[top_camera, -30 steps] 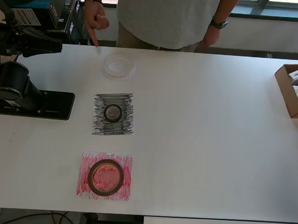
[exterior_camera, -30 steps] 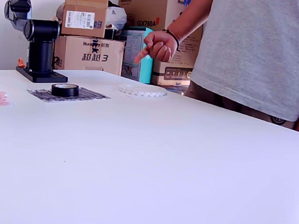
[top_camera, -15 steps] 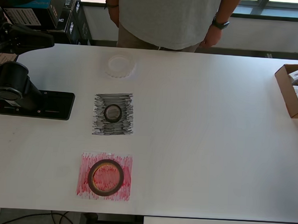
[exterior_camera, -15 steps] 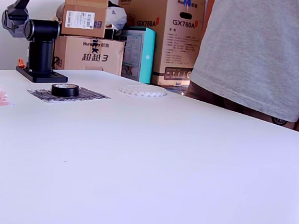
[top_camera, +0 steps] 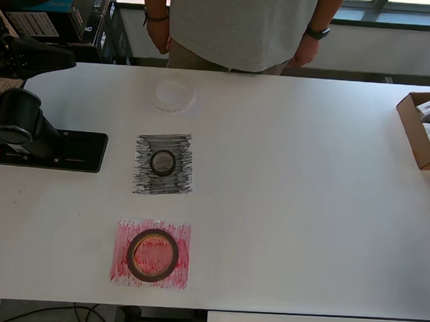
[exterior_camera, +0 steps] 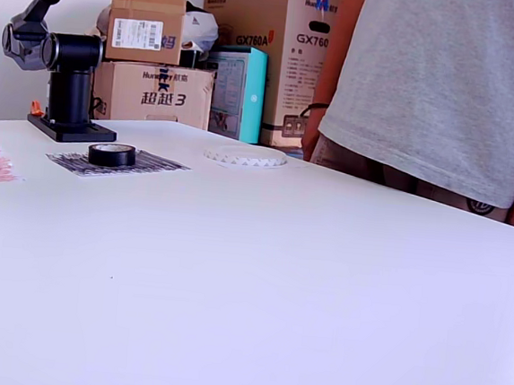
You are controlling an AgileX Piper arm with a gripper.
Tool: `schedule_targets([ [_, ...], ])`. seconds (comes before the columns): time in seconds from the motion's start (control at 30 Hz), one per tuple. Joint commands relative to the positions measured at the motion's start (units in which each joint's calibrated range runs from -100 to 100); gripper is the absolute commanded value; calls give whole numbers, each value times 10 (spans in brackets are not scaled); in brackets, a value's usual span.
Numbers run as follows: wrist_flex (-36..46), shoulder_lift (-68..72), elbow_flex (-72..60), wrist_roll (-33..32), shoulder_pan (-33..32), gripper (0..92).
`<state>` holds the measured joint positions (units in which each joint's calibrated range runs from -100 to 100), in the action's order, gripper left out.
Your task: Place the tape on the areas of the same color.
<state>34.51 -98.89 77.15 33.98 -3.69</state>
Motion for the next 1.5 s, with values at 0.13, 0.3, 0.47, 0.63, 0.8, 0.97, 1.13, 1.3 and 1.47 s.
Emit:
schedule_targets([
  [0.13, -153, -4, 46, 1, -3, 0],
  [0.3, -238, -4, 96, 2, -3, 0],
  [0.47, -290, -4, 129, 2, -11, 0],
  [0.63, -297, -4, 149, 2, -11, 0],
  [0.8, -297, -4, 169, 24, -11, 0],
  [0.97, -346, -4, 216, 51, -11, 0],
  [1.13, -368, -4, 224, 47, -17, 0],
  [1.3, -368, -4, 224, 47, -19, 0],
  [1.47, -369, -4, 224, 51, -19, 0],
])
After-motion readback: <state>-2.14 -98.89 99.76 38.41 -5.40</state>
